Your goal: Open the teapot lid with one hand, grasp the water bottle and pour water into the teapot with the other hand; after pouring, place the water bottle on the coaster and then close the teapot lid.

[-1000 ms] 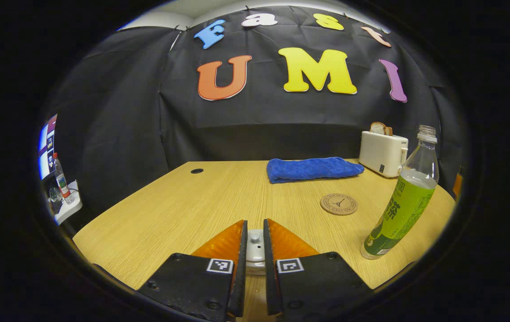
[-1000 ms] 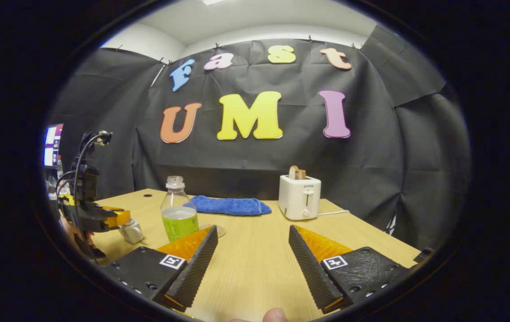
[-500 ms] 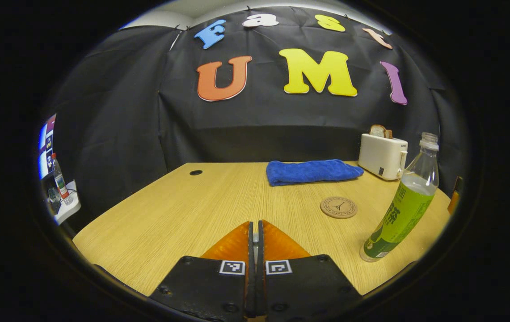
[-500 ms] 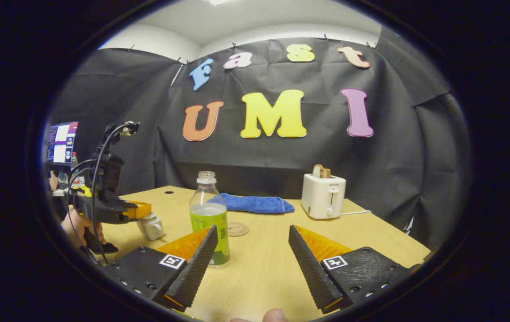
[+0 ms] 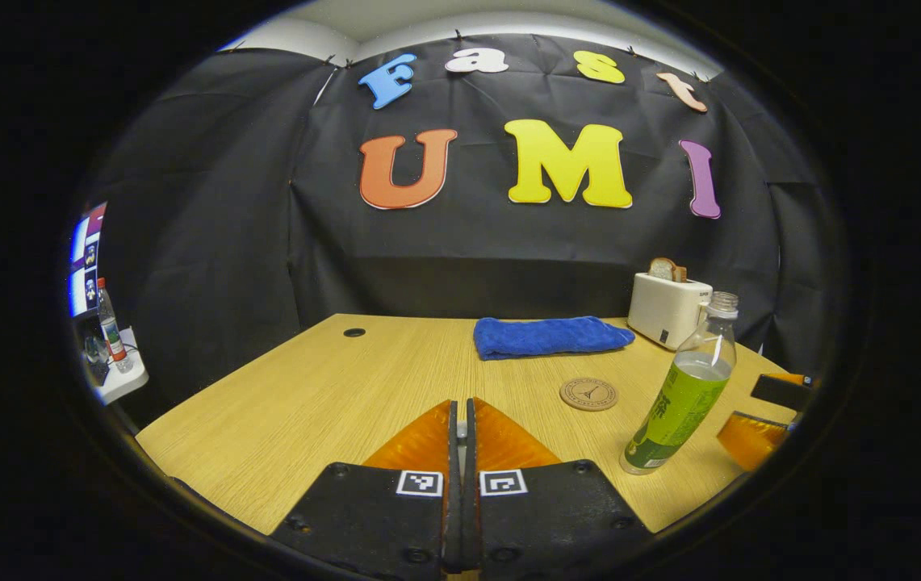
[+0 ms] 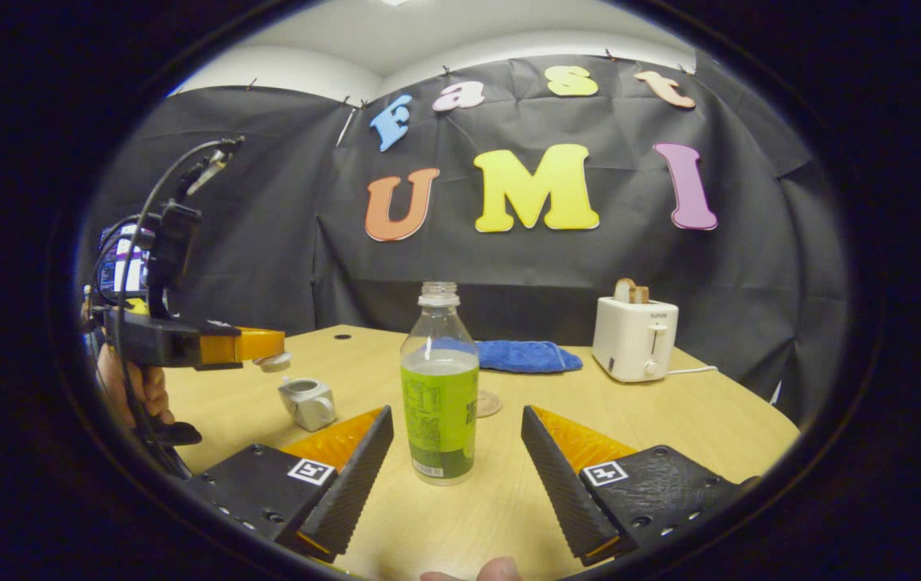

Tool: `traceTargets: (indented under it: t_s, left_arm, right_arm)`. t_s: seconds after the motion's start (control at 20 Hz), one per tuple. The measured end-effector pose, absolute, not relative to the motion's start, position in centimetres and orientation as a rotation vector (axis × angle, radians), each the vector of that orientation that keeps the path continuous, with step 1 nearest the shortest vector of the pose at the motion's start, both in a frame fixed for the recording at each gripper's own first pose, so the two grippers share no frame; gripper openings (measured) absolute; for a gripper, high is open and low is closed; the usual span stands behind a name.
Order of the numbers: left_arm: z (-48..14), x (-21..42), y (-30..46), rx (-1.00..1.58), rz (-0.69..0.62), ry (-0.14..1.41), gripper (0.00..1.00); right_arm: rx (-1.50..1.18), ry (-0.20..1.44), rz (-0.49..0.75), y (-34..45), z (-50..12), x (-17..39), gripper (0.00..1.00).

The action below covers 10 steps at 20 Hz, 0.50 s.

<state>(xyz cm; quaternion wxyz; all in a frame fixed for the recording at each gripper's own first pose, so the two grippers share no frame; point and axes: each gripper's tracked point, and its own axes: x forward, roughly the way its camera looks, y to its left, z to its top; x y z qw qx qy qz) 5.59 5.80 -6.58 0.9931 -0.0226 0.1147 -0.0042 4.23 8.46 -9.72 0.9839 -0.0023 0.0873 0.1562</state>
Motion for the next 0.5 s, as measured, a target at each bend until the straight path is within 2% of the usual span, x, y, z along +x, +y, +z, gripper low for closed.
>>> traceTargets:
  t_s: [0.1,0.4,0.5]
  left_arm:
    - [-6.1,4.8,6.0,-0.045,-0.009,0.215,0.02]
    - [-5.8,3.7,6.6,-0.035,-0.016,0.203,0.03]
    - [-6.0,3.6,6.9,-0.039,-0.016,0.203,0.02]
  right_arm:
    - [0.0,0.19,0.305,9.2,-10.3,5.5,0.98]
    - [0.046,0.243,0.27,10.6,-11.9,8.4,0.95]
    - [0.043,0.239,0.26,10.9,-12.0,8.6,0.92]
